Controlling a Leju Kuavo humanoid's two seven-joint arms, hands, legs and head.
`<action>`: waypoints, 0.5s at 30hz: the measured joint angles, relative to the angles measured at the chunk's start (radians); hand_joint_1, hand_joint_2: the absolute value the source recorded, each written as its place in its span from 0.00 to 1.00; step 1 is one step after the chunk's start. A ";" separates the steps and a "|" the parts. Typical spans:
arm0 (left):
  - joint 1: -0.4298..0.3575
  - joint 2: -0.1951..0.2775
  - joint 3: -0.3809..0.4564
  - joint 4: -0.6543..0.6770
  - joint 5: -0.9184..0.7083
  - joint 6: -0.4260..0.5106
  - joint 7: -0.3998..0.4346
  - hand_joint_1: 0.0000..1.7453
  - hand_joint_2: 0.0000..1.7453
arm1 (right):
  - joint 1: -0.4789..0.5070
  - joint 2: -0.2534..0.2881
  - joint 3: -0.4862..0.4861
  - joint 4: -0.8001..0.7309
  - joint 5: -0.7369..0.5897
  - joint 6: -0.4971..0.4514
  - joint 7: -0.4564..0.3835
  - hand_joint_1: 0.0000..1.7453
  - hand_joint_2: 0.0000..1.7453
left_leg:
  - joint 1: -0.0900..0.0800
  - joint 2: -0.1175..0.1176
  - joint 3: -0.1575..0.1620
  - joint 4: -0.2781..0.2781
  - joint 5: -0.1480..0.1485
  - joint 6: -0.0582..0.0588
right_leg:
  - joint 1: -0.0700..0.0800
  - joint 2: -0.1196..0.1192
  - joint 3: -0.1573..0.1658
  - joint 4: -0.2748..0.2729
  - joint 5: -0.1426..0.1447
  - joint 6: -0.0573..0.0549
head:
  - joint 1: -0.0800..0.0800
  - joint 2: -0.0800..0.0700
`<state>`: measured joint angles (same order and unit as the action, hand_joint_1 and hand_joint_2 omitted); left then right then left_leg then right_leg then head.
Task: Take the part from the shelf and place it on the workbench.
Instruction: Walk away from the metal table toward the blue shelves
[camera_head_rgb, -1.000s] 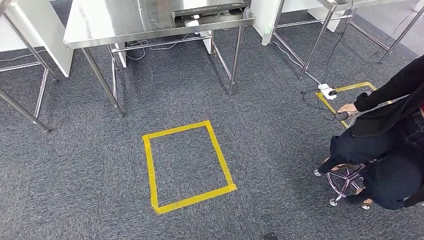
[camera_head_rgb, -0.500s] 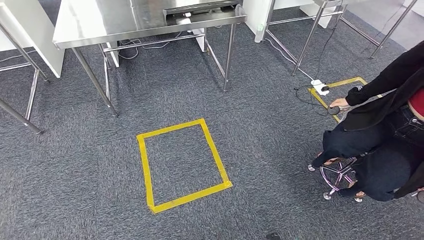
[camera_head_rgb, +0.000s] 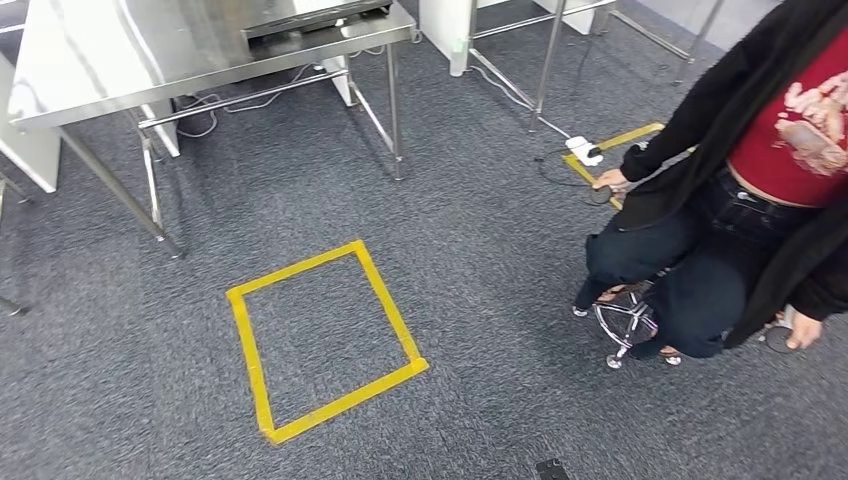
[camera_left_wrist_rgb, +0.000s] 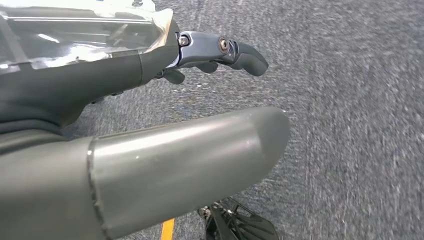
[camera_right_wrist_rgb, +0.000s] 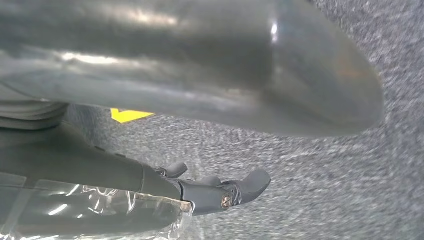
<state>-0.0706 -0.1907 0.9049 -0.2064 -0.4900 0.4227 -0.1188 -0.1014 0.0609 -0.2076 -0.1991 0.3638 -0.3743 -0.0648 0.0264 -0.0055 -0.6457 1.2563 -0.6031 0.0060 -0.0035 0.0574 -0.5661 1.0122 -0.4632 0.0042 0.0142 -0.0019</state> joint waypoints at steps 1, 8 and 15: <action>0.000 0.001 0.000 0.000 0.000 0.000 -0.001 0.00 0.00 | -0.001 0.000 0.000 0.000 -0.001 0.000 0.001 0.00 0.00 | -0.004 -0.015 0.032 -0.067 0.040 0.012 | 0.003 0.014 0.001 0.000 0.001 -0.001 | 0.000 0.000; -0.003 0.000 0.000 0.001 0.002 -0.002 -0.009 0.00 0.00 | -0.006 0.006 -0.007 0.000 -0.007 -0.003 0.004 0.00 0.00 | -0.014 -0.038 0.115 -0.255 0.111 0.040 | 0.006 0.052 -0.029 0.012 0.008 0.020 | -0.002 0.000; -0.002 -0.005 0.000 0.001 0.005 -0.004 -0.010 0.00 0.00 | -0.009 0.003 -0.017 0.000 -0.010 -0.004 0.007 0.00 0.00 | -0.005 0.066 0.121 -0.274 0.119 0.034 | -0.017 -0.054 -0.134 0.237 -0.081 0.053 | 0.008 0.000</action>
<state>-0.0724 -0.1953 0.9052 -0.2056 -0.4850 0.4189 -0.1293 -0.1100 0.0641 -0.2248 -0.1995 0.3541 -0.3784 -0.0575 0.0211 0.0605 -0.5250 0.9823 -0.4837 0.0403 -0.0200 0.0039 -0.7000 1.2495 -0.5441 0.0574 0.0219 -0.0019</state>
